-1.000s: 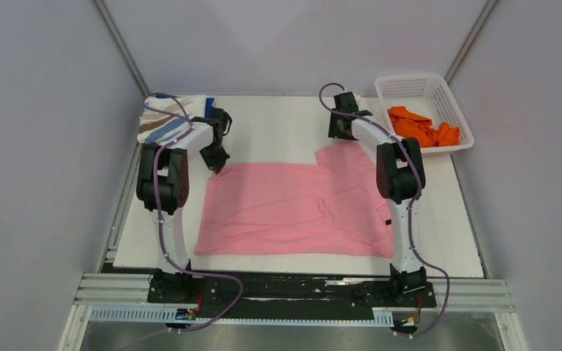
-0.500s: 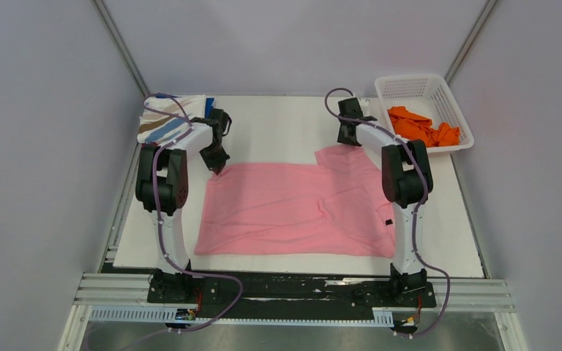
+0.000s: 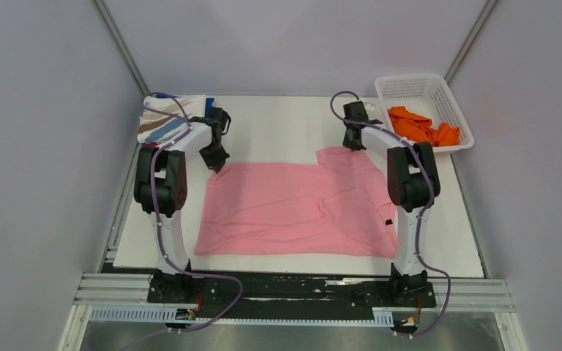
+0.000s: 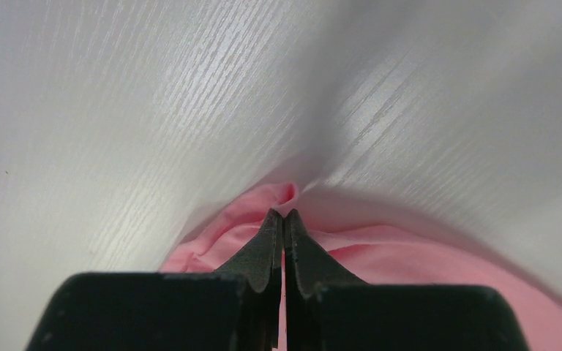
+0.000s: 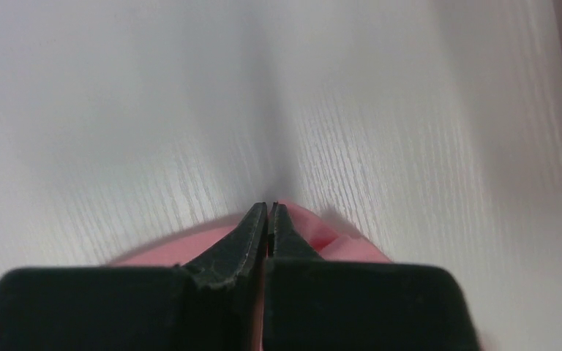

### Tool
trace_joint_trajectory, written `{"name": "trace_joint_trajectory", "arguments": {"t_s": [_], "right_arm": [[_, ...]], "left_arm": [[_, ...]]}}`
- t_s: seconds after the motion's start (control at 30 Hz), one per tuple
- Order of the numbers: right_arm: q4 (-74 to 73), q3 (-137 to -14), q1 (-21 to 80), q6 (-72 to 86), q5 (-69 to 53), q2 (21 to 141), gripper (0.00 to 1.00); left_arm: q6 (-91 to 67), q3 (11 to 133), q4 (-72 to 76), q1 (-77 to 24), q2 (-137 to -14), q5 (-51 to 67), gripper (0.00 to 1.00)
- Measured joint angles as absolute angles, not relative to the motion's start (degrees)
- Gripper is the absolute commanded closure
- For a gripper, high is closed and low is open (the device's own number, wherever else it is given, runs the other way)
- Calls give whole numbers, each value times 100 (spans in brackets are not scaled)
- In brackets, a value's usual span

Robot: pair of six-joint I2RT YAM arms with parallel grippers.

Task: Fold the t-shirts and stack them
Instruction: Grab the side of the flattened tshirt furthest away from the robot with both arms, then fold the other side of the tshirt into a rectangle

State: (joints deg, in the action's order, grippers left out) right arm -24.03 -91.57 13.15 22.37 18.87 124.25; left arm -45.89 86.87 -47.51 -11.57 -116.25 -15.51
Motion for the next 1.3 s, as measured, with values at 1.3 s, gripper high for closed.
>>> {"name": "trace_joint_trajectory", "arguments": {"t_s": [1.3], "right_arm": [[-2945, -6202, 1653, 1540, 602, 9157, 100]], "left_arm": [[-4449, 6987, -4462, -1441, -9804, -1256, 100]]}}
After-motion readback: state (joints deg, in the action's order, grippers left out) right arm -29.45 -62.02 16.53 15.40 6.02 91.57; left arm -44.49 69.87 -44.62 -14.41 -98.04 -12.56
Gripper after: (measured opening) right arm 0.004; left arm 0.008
